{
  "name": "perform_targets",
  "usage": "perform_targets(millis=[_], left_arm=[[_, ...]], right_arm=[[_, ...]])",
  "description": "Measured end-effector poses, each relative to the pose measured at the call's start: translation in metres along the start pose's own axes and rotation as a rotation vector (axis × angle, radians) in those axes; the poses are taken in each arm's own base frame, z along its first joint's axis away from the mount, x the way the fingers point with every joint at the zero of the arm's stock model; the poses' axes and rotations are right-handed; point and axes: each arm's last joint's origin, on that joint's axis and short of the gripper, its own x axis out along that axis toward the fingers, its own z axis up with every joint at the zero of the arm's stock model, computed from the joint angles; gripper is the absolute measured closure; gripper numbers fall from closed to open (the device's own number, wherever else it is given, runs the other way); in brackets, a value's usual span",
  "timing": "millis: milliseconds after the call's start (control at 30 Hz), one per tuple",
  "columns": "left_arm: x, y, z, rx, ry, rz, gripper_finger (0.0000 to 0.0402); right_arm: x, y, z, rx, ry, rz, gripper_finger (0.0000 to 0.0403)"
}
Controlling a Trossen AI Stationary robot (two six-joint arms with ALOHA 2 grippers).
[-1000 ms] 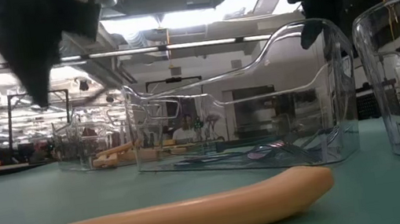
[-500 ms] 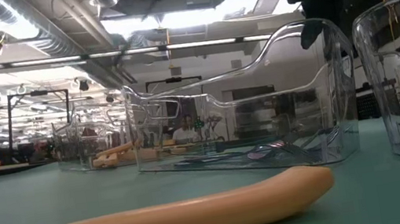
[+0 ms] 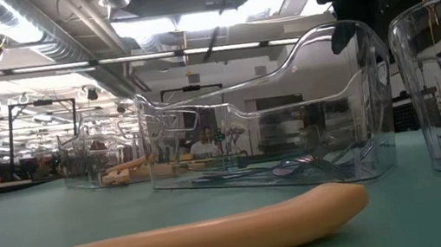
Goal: Sort silverware by color (type)
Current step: Put the blue fork into the center transparent bin
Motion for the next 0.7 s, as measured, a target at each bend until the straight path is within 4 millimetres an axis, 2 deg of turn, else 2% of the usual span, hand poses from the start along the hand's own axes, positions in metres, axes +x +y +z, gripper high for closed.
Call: perform_targets(millis=[267,700], left_arm=[[0.043,-0.022,-0.014,0.139,0.079,-0.086,0.0393],[0.1,-0.061,-0.042,0.208,0.194,-0.225,0.039]], right_arm=[[0.0,0.0,0.0,0.001,-0.002,0.001,0.0333],[0.0,0.0,0.001,0.002,-0.005,0.001,0.0333]])
